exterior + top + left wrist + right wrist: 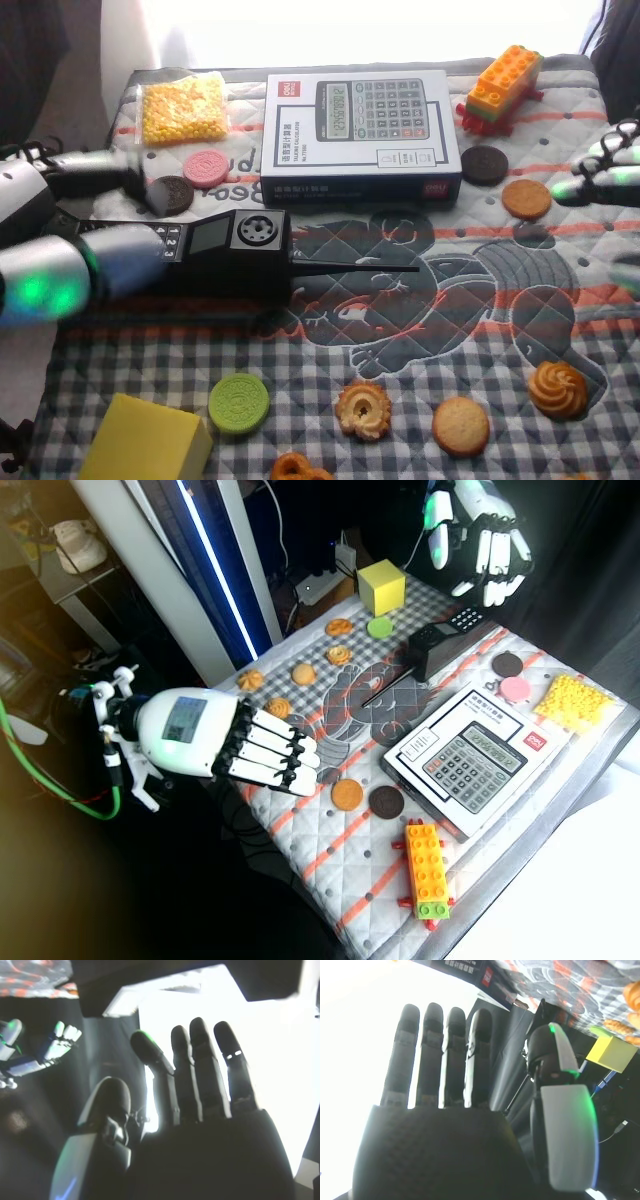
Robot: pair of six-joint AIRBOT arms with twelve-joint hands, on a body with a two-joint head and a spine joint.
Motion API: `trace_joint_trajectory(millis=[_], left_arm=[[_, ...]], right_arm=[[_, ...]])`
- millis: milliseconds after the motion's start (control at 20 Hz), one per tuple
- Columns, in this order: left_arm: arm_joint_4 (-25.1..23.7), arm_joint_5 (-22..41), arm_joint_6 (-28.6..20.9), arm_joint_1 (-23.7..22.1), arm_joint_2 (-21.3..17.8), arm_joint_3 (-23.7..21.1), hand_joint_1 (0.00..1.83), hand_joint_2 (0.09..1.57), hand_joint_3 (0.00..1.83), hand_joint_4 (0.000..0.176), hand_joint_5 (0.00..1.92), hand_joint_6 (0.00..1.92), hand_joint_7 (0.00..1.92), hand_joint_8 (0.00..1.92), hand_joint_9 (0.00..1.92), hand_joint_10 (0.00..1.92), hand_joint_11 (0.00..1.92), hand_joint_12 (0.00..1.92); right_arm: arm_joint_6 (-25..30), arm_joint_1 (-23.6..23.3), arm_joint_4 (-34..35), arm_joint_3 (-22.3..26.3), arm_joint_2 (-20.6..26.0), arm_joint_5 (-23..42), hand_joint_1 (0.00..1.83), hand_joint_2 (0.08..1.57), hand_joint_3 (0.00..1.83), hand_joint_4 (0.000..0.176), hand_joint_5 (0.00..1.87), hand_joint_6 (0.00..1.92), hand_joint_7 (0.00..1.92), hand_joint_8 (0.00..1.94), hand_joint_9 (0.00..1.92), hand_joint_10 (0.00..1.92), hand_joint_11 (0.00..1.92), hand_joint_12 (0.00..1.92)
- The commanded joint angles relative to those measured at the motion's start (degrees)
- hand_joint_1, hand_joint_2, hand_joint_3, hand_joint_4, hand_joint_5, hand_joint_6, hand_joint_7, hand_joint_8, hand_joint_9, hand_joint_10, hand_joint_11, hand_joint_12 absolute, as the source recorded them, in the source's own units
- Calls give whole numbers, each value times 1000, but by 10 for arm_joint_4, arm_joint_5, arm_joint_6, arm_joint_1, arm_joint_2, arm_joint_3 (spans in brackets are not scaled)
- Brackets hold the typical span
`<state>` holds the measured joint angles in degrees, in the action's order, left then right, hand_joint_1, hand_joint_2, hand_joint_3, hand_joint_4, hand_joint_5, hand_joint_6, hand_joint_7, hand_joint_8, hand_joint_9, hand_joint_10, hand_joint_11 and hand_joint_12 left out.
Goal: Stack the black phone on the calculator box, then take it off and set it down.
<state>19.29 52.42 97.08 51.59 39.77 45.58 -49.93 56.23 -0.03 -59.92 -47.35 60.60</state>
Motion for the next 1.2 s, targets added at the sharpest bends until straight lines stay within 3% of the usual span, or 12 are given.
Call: trace_joint_trajectory(millis=[0, 250, 350, 400, 600, 700, 750, 800, 900, 1000, 1050, 1150], left_arm=[[-7, 73, -3, -8, -2, -2, 493, 964, 6, 125, 201, 6, 176, 4, 213, 12, 0, 609], [-11, 57, -3, -37, 10, 20, 562, 894, 0, 154, 140, 1, 148, 4, 180, 3, 0, 588], [-15, 3, -3, -74, 28, 44, 658, 833, 0, 165, 55, 3, 144, 4, 235, 13, 0, 1105], [-18, -27, -3, -93, 38, 58, 693, 825, 0, 148, 67, 6, 172, 8, 273, 19, 0, 1277], [-58, -109, -3, -138, 55, 81, 767, 811, 0, 139, 46, 3, 160, 2, 278, 7, 0, 1138], [-71, -152, 4, -153, 58, 88, 794, 765, 0, 161, 73, 7, 160, 1, 278, 4, 0, 1133], [-69, -165, 16, -159, 59, 90, 719, 801, 6, 135, 30, 1, 142, 0, 268, 0, 0, 1127], [-62, -173, 35, -163, 60, 90, 689, 809, 4, 134, 38, 3, 169, 5, 294, 6, 0, 1115], [-49, -181, 67, -166, 63, 89, 718, 803, 0, 158, 64, 9, 190, 8, 317, 8, 0, 1068], [-48, -187, 68, -167, 65, 92, 701, 834, 7, 151, 66, 3, 190, 2, 298, 0, 0, 1043], [-47, -201, 77, -173, 69, 97, 661, 856, 14, 124, 44, 0, 191, 2, 309, 5, 3, 1046], [-36, -211, 113, -180, 74, 97, 628, 860, 0, 112, 73, 11, 213, 6, 335, 8, 0, 1078]], right_arm=[[-1, -4, 11, 0, 6, 68, 366, 1366, 3, 78, 490, 7, 439, 4, 420, 4, 426, 102], [-1, -2, 11, 1, 5, 68, 424, 1356, 0, 75, 538, 8, 447, 3, 431, 5, 433, 69], [-1, -2, 11, 1, 6, 68, 435, 1366, 1, 82, 525, 2, 469, 4, 462, 7, 473, 69], [-1, -2, 11, 2, 6, 69, 437, 1370, 2, 85, 516, 0, 468, 3, 461, 5, 470, 65], [-1, -2, 7, 6, 7, 79, 414, 1366, 1, 97, 506, 0, 478, 3, 456, 4, 446, 41], [-1, -2, 5, 8, 8, 82, 368, 1361, 0, 108, 502, 0, 471, 1, 451, 1, 443, 35], [-1, -2, 4, 9, 8, 83, 366, 1360, 0, 110, 500, 0, 468, 0, 450, 1, 446, 35], [-1, -2, 4, 10, 9, 84, 370, 1359, 0, 109, 499, 0, 468, 0, 450, 0, 449, 35], [-1, -1, 4, 11, 9, 86, 399, 1354, 0, 108, 515, 6, 458, 0, 450, 0, 454, 33], [-1, -1, 4, 11, 9, 86, 434, 1353, 0, 88, 528, 6, 458, 1, 447, 0, 445, 25], [-1, 0, 4, 11, 9, 86, 410, 1357, 0, 85, 531, 5, 470, 3, 456, 3, 455, 26], [-1, 0, 4, 11, 9, 86, 359, 1363, 2, 100, 521, 0, 475, 3, 474, 5, 484, 31]])
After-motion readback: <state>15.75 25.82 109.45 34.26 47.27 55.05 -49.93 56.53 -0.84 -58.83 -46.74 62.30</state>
